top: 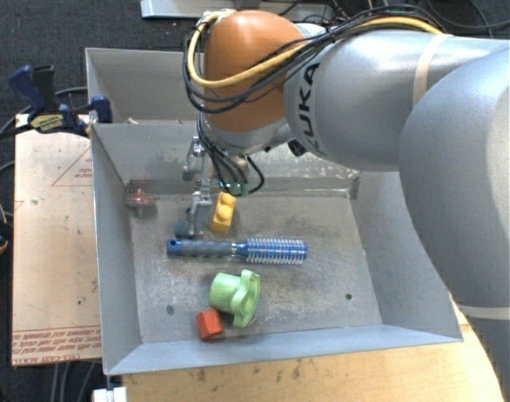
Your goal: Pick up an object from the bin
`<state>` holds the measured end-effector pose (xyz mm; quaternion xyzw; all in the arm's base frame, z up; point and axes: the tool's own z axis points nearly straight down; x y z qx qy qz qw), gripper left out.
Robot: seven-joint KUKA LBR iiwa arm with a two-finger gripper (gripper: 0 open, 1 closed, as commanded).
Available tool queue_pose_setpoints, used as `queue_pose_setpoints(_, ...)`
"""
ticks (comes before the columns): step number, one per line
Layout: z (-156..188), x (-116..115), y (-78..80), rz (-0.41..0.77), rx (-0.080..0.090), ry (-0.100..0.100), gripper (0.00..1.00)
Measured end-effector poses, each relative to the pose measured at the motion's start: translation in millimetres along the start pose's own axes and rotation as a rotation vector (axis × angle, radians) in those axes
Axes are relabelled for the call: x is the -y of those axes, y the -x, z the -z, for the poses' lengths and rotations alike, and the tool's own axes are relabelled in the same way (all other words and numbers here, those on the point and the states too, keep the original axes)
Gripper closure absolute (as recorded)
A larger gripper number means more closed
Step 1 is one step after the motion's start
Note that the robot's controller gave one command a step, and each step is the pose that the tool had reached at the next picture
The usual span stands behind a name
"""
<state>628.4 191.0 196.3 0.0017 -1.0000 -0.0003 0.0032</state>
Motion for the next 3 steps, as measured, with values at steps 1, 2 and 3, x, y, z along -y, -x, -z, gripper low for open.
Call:
queue_pose_setpoints(1, -124, 64, -59.3, 0.095, 0.018, 0.005, 0.0)
queue_pose_setpoints(2, -120, 63, -57.7, 0.097, 0.02, 0.005, 1.0)
queue_pose_setpoints(3, 16, 148, 1.6, 0.309, 0.017, -0.004, 1.0)
